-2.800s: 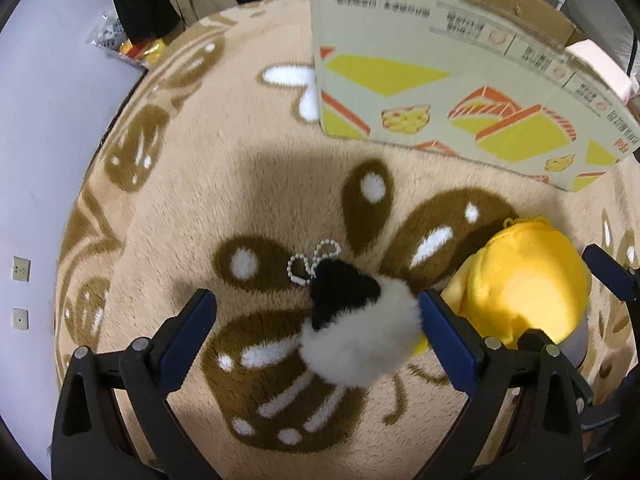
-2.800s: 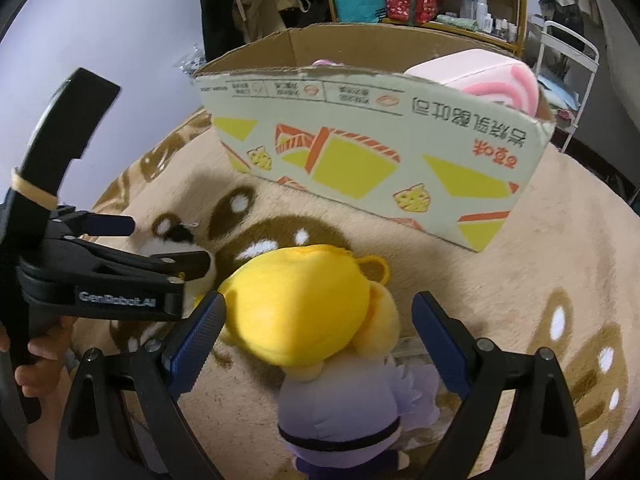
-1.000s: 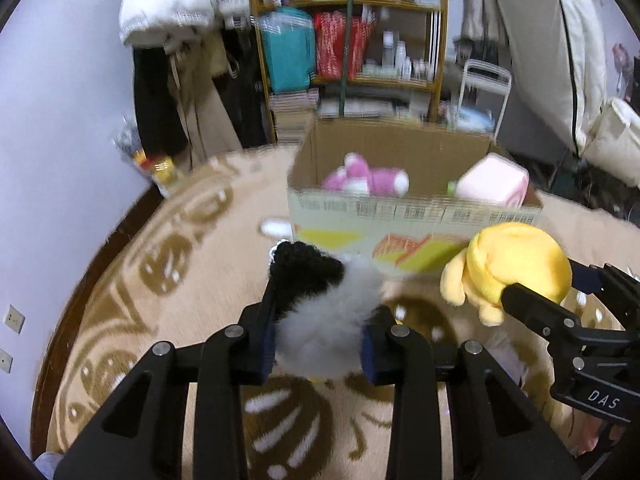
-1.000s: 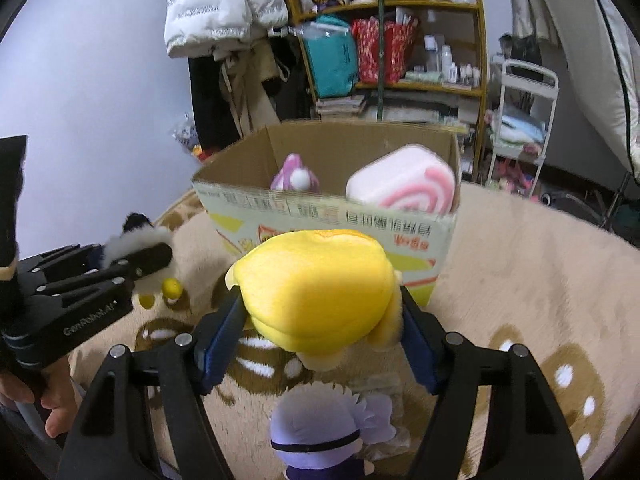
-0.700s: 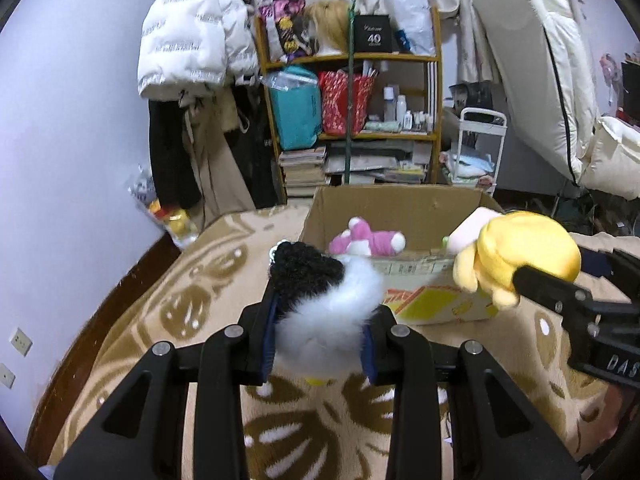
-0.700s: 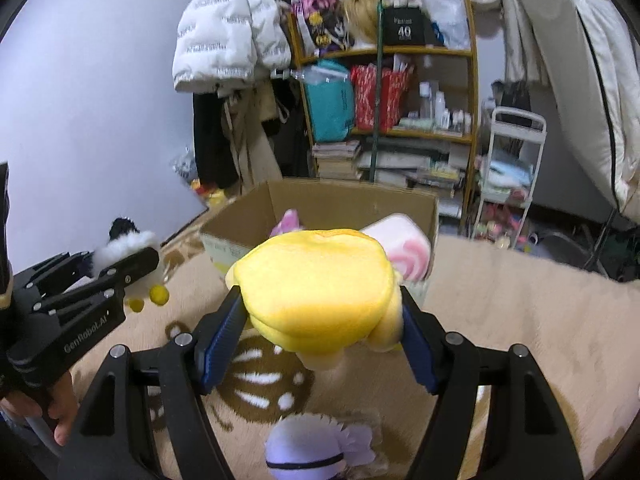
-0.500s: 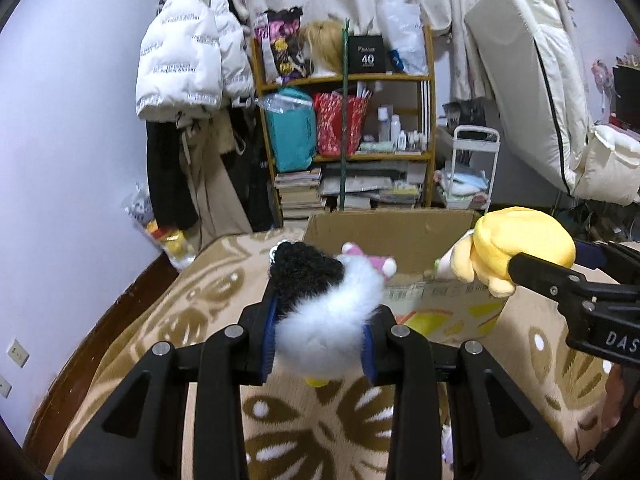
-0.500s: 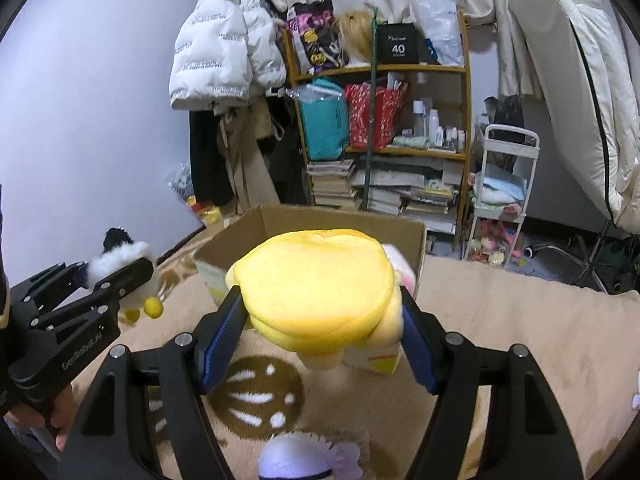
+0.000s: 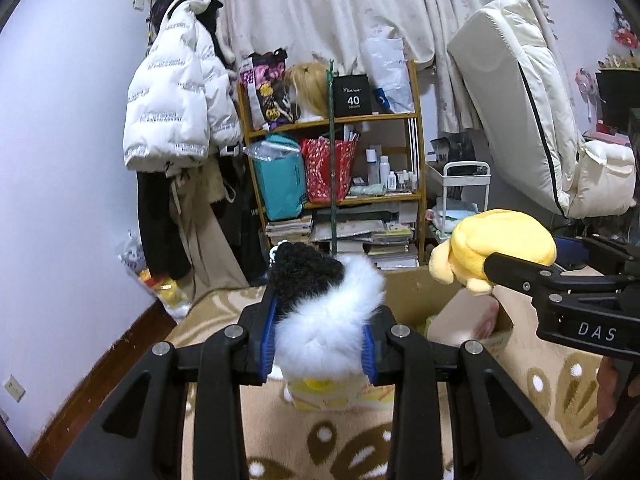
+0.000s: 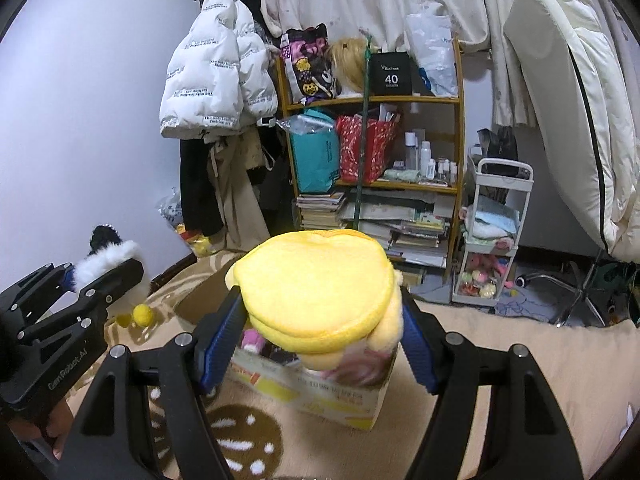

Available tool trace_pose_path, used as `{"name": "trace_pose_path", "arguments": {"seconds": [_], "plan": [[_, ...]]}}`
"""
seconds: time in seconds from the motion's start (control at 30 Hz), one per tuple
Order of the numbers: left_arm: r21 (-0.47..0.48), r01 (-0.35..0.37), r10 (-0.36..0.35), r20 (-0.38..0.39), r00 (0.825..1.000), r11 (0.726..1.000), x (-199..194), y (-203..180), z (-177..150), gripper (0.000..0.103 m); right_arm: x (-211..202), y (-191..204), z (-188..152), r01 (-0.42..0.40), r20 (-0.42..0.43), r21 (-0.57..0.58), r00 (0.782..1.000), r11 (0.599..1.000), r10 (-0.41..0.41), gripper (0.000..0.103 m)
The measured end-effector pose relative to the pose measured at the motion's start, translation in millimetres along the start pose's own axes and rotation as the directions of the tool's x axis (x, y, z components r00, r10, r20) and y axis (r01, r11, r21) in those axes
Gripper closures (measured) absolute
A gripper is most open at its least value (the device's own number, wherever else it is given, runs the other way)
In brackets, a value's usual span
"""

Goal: Organize soft objects
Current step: 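Lift fluffy plush with left tool while right tool lifts doll toward box, then open right tool to drop doll into box while left tool holds fluffy plush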

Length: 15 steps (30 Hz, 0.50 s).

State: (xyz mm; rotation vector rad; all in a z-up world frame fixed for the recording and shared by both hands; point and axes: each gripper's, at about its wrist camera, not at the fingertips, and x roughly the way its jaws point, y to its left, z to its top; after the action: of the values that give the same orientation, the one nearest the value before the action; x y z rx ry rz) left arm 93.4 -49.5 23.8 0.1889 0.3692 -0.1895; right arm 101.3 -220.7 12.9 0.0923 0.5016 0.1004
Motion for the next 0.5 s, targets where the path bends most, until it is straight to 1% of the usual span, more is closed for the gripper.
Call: {"name": "trace_pose_path", "arguments": {"seconds": [0.27, 0.33, 0.5], "plan": [[0.024, 0.005, -0.006, 0.022, 1.0, 1.0, 19.8, -5.5, 11.9, 0.071, 7.0, -4.7, 11.3, 0.015, 0.032, -0.022, 0.999, 1.0, -0.014, 0.027], [0.032, 0.002, -0.003, 0.03, 1.0, 0.999, 23.8, -4.8, 13.2, 0.071, 9.8, -6.9, 13.5, 0.007, 0.035, -0.019, 0.999, 1.0, -0.007, 0.027], [0.015, 0.007, -0.008, 0.026, 1.0, 1.0, 34.6, -1.0, 15.1, 0.071, 16.2, -11.8, 14.6, -0.007, 0.034, -0.009, 0.999, 1.0, 0.007, 0.027]]}}
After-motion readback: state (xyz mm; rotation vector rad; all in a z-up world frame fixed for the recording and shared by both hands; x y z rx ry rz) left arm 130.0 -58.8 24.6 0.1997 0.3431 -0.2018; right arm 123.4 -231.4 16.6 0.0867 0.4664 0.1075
